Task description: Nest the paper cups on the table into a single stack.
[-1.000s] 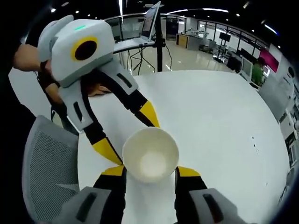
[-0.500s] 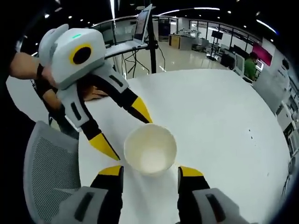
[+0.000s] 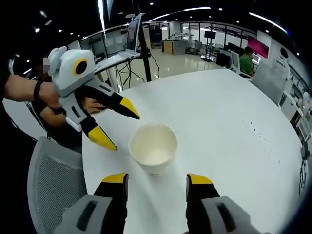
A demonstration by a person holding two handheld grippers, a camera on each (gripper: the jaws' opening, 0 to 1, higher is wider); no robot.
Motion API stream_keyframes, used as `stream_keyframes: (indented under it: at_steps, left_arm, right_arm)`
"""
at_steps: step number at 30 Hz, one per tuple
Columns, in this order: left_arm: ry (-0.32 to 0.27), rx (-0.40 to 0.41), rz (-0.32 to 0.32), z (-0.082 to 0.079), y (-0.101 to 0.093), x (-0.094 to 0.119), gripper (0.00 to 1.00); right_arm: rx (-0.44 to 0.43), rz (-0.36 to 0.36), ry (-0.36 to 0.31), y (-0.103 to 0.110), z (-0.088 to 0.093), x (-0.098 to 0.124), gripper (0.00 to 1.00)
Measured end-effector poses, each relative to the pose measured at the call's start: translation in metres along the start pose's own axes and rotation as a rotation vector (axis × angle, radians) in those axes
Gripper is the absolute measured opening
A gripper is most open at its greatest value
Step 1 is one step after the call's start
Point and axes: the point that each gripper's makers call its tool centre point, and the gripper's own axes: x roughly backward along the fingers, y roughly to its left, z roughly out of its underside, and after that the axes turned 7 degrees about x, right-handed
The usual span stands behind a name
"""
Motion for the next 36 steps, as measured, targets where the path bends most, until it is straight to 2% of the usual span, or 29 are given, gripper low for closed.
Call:
stream_keyframes:
  at_steps: [5, 15, 22, 24, 30, 36]
  left_arm:
    - [-0.015, 0.022, -0.024, 0.007, 0.000, 0.010, 0.47]
    - [-0.036, 0.069, -0.058, 0.021, -0.005, 0.025, 0.49]
    - [-0.059, 0.112, -0.081, 0.027, -0.015, 0.033, 0.51]
    - [-0.063, 0.104, -0.110, 0.030, -0.014, 0.036, 0.52]
    - [-0.077, 0.134, -0.130, 0.038, -0.017, 0.045, 0.52]
    - [-0.078, 0.147, -0.156, 0.049, -0.016, 0.052, 0.53]
  right_arm:
    - [-0.039, 0.010, -0.018, 0.005, 0.010, 0.007, 0.49]
    - [-0.158, 0.067, -0.111, 0.008, 0.019, 0.023, 0.53]
    - [-0.244, 0.104, -0.150, 0.019, 0.034, 0.036, 0.57]
    - [-0.253, 0.121, -0.158, 0.018, 0.041, 0.039, 0.57]
    - [-0.327, 0.211, -0.227, 0.006, 0.045, 0.059, 0.58]
    - [-0.347, 0.236, -0.239, 0.009, 0.065, 0.065, 0.59]
